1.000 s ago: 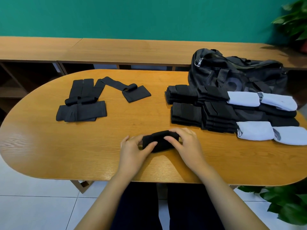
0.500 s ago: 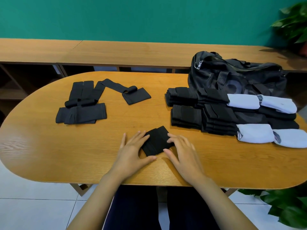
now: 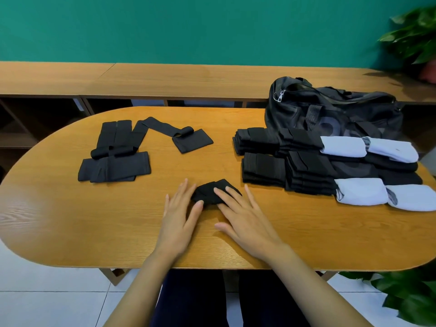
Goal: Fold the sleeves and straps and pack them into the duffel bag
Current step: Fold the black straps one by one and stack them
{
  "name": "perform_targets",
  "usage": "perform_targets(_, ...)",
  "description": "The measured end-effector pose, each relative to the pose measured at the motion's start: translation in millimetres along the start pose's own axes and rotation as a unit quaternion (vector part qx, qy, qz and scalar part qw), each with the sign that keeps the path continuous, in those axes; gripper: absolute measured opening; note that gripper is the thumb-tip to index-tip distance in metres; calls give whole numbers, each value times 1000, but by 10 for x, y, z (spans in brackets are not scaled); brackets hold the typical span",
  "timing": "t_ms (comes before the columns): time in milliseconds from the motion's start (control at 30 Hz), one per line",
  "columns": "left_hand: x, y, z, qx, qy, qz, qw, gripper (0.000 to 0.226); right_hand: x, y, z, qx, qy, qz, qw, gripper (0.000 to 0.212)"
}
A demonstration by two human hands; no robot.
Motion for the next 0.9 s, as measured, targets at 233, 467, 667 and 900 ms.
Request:
perform_targets(233, 5, -18, 23, 37, 23, 36, 998, 77, -215, 387, 370, 82, 92, -123, 985, 60)
perform_targets(467, 5, -2, 16, 34, 22, 28, 999, 78, -41, 878, 383, 100, 23, -208, 973, 71)
perform_targets(667, 3, -5, 17, 33, 24, 22, 999, 78, 10, 940, 368, 5, 7, -208, 978, 62)
perform_targets(900, 5, -31, 1, -4, 34, 8, 999, 72, -139, 691, 513, -69, 100, -151, 981, 40)
Point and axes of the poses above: each hand's wrist, its own x-axis away from the middle knuckle, its own z-axis out of the back of the hand, y = z × x, the point moved 3 cm from there along -x, towards the middle knuckle, and after that the axes turned 4 degrees about z, right-handed, at the moved point
